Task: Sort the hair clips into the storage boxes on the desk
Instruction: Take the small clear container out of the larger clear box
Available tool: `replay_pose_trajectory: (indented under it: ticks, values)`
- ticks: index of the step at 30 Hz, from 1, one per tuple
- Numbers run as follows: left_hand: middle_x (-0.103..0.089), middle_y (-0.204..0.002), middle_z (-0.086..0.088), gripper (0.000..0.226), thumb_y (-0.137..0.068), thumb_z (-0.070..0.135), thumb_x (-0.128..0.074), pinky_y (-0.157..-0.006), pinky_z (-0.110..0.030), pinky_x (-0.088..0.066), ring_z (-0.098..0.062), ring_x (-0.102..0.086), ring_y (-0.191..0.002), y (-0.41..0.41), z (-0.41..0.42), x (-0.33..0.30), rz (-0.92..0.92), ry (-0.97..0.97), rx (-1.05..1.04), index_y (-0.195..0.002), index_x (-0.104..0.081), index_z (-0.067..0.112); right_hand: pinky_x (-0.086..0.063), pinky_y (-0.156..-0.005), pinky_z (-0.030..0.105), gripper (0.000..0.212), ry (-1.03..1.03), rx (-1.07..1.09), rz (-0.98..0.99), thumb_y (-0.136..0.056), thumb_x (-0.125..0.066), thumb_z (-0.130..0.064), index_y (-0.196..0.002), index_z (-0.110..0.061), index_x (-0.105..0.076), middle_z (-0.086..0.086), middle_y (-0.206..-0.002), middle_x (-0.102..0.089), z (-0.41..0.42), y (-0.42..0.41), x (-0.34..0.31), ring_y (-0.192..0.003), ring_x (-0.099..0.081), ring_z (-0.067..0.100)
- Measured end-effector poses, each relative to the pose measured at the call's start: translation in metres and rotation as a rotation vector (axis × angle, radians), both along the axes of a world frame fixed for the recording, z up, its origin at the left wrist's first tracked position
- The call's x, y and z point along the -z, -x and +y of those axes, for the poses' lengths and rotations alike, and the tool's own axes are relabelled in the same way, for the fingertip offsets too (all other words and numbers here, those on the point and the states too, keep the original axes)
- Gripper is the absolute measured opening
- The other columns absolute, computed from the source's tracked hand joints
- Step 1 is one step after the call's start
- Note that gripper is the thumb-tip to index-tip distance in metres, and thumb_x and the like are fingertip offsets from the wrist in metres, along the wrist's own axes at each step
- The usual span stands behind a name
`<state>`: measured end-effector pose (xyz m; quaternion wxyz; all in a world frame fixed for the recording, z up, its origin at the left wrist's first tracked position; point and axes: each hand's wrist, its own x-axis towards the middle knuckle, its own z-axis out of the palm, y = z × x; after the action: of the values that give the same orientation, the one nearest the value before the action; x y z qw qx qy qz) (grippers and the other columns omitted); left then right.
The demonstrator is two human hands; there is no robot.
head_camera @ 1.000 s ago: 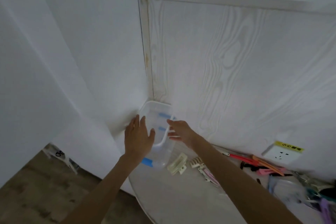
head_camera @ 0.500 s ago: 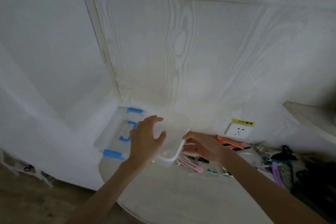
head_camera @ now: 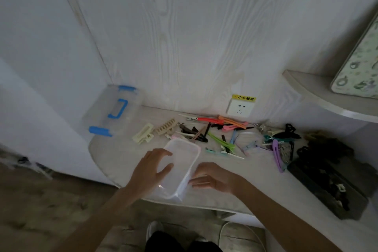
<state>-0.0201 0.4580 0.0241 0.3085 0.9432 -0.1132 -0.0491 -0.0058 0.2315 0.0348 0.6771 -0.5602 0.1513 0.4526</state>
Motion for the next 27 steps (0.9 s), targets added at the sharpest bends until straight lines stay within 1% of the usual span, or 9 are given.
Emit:
replay_pose_trajectory:
  ticks: [2,4,6,8,12,17,20,23,27]
  values:
    - [-0.055,-0.116,0.015,0.050,-0.080,0.062,-0.038,-0.091,-0.021,-0.040,-0.005,-0.052,-0.102,0.002,0.017,-0.001,0.021,-0.010,-0.064,-0.116,-0.054,0.030,-0.057,-0.077,0.032,0.008,-0.069,-0.010,0.012,-0.082,-0.058,-0.011,-0.083,-0.006,-0.064,0.010,-0.090,-0.072,0.014,-0.005,-0.001,-0.087,-0.071,0.025]
    - [-0.054,-0.117,0.016,0.049,-0.081,0.061,-0.042,-0.092,-0.019,-0.038,-0.003,-0.050,-0.102,0.004,0.033,0.000,0.031,-0.022,-0.114,-0.116,-0.054,0.029,-0.057,-0.081,0.036,0.018,-0.080,-0.079,0.022,-0.080,-0.064,-0.022,-0.089,-0.007,-0.063,0.011,-0.095,-0.070,0.031,-0.008,-0.001,-0.093,-0.068,0.027]
    - [-0.056,-0.121,0.011,0.038,-0.086,0.050,-0.052,-0.098,-0.024,-0.041,-0.006,-0.051,-0.105,0.006,0.049,0.001,0.051,-0.035,-0.169,-0.118,-0.054,0.028,-0.057,-0.082,0.036,0.031,0.007,-0.141,-0.018,-0.080,-0.069,-0.031,-0.097,-0.006,-0.060,0.011,-0.094,-0.068,0.052,-0.013,-0.001,-0.091,-0.067,0.026]
    - [-0.054,-0.129,0.008,0.035,-0.090,0.038,-0.054,-0.104,-0.026,-0.039,-0.010,-0.050,-0.114,0.005,0.059,0.001,0.085,-0.050,-0.211,-0.124,-0.052,0.027,-0.057,-0.079,0.034,0.033,0.121,-0.118,-0.110,-0.082,-0.068,-0.035,-0.095,-0.006,-0.060,0.010,-0.089,-0.067,0.074,-0.018,0.001,-0.081,-0.067,0.024]
    - [-0.031,-0.151,0.010,0.056,-0.092,0.040,-0.052,-0.110,-0.026,-0.027,-0.011,-0.035,-0.135,0.001,0.071,-0.001,0.125,-0.178,-0.163,-0.143,-0.033,0.028,-0.057,-0.071,0.032,0.028,0.223,-0.098,-0.173,-0.091,-0.056,-0.034,-0.085,-0.007,-0.057,0.010,-0.083,-0.063,0.105,-0.026,0.003,-0.068,-0.064,0.021]
    - [-0.013,-0.157,0.010,0.063,-0.094,0.037,-0.048,-0.111,-0.025,-0.027,-0.010,-0.029,-0.139,-0.004,0.077,-0.003,0.150,-0.283,-0.088,-0.148,-0.016,0.028,-0.056,-0.069,0.031,0.046,0.156,-0.336,-0.061,-0.093,-0.044,-0.046,-0.103,-0.002,-0.056,0.011,-0.091,-0.066,0.110,-0.024,0.011,-0.078,-0.066,0.023]
    - [-0.012,-0.157,0.010,0.062,-0.094,0.040,-0.046,-0.111,-0.029,-0.032,-0.010,-0.029,-0.139,-0.009,0.077,-0.007,0.163,-0.353,-0.066,-0.148,-0.016,0.029,-0.053,-0.072,0.029,0.044,0.150,-0.319,-0.121,-0.092,-0.047,-0.046,-0.100,-0.005,-0.061,0.008,-0.094,-0.069,0.109,-0.025,0.016,-0.081,-0.067,0.020]
    - [-0.013,-0.157,0.009,0.061,-0.095,0.040,-0.045,-0.112,-0.030,-0.031,-0.011,-0.027,-0.140,-0.010,0.075,-0.014,0.162,-0.384,-0.060,-0.148,-0.018,0.027,-0.048,-0.071,0.027,0.040,0.178,-0.257,-0.175,-0.089,-0.051,-0.049,-0.085,-0.010,-0.062,0.006,-0.086,-0.069,0.108,-0.022,0.020,-0.075,-0.064,0.018]
    - [-0.011,-0.158,0.010,0.061,-0.095,0.040,-0.044,-0.111,-0.032,-0.033,-0.012,-0.027,-0.141,-0.008,0.072,-0.018,0.163,-0.409,-0.052,-0.148,-0.017,0.027,-0.046,-0.065,0.025,0.042,0.210,-0.185,-0.206,-0.086,-0.055,-0.051,-0.080,-0.010,-0.060,0.005,-0.074,-0.065,0.109,-0.016,0.025,-0.066,-0.059,0.016]
